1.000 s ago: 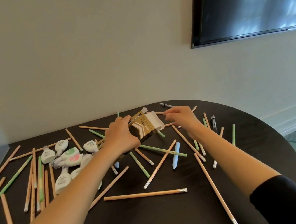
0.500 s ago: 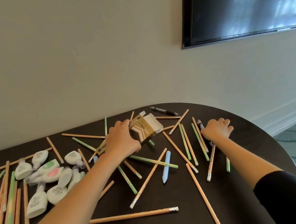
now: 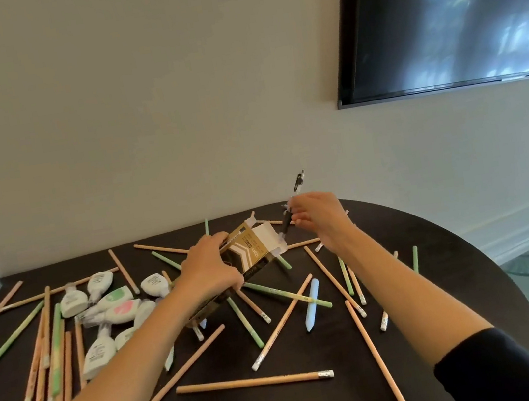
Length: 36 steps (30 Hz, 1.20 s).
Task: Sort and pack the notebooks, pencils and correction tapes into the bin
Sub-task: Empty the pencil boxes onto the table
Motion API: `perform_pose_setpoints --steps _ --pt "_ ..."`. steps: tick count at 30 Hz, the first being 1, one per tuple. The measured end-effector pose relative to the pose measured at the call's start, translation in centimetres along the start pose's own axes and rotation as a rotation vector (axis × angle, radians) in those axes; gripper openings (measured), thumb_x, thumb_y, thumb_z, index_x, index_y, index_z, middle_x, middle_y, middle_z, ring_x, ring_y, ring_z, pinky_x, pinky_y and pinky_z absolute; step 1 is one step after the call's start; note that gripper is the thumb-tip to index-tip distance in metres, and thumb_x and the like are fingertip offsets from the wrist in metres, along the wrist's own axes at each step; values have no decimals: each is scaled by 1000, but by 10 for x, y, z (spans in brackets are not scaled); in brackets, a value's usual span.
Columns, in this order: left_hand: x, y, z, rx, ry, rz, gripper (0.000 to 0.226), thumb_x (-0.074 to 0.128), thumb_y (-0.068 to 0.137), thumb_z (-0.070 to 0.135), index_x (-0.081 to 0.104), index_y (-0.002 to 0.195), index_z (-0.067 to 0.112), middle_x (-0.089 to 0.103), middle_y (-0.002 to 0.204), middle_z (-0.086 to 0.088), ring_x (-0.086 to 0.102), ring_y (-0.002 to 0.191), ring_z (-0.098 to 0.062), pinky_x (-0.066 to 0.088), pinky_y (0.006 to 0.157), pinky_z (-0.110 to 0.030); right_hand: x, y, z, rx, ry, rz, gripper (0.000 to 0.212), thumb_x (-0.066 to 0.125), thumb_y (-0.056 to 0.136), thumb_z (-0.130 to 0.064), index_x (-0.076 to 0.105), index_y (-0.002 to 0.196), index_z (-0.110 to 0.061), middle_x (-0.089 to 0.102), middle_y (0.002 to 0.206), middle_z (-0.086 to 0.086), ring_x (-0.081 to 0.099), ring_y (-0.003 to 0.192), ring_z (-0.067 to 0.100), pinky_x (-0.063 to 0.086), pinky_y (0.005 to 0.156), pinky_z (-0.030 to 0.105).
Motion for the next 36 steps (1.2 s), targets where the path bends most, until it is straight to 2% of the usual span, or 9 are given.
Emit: perform_pose_setpoints --steps 4,12,15,17,19,21,29,34,36 --pt "-15 -22 -14 3 -90 0 85 77 62 10 37 137 18 44 129 -4 44 118 -20 37 83 -25 40 -23 -16 -57 82 -96 22 55 88 -1 49 109 -5 59 87 10 62 62 12 53 53 16" --pt "-56 -50 -24 69 -169 83 69 76 61 8 49 123 21 46 109 5 43 96 -10 37 75 -22 67 -49 -38 -171 201 68 11 51 90 -1 50 101 -5 60 78 7 60 43 5 49 46 14" --pt "-69 -56 -25 103 -223 138 62 76 59 5 53 113 24 46 94 16 44 84 -2 33 62 -14 84 -56 -39 -128 101 -43 9 56 87 -1 53 95 -5 63 81 10 66 53 9 55 53 19" --pt "-72 -58 -24 122 -202 156 59 76 57 6 53 108 26 48 91 16 47 85 -5 39 67 -18 99 -63 -38 -110 -85 -150 7 63 84 -6 58 88 -5 67 86 13 69 69 16 58 65 27" --pt "-75 -62 -28 118 -184 163 65 76 57 7 53 114 25 48 101 10 47 94 -11 43 81 -28 114 -72 -38 -107 -203 -250 8 65 84 -11 60 80 -5 68 78 10 68 61 10 54 55 20" --pt "-77 -65 -33 106 -182 167 68 76 57 7 52 119 24 46 106 8 46 97 -12 42 83 -30 122 -76 -38 -85 -246 -314 12 62 87 -16 61 82 -5 67 72 5 63 52 5 47 46 13" --pt "-92 -76 -57 57 -153 189 71 78 59 6 50 122 20 51 120 -2 45 101 -13 40 82 -28 117 -75 -46 -165 80 -172 8 53 92 -8 60 89 -6 66 75 5 65 61 9 52 54 13" --pt "-97 -78 -57 57 -139 195 69 78 58 7 51 121 20 51 119 -2 47 103 -16 43 84 -31 138 -79 -39 -214 -213 -271 9 63 86 -15 67 78 -13 64 82 0 58 76 8 48 60 16" --pt "-98 -80 -54 67 -120 188 73 78 58 8 49 124 20 50 121 -3 48 109 -19 44 88 -34 148 -78 -36 -251 -377 -324 10 63 85 -19 71 85 -12 63 87 -4 54 82 6 41 65 18"
Point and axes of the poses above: each hand's wrist, its own y-axis towards the middle knuckle, its own x-axis out of the palm, z = x × y, the point moved 7 cm from there along y, towards the middle knuckle
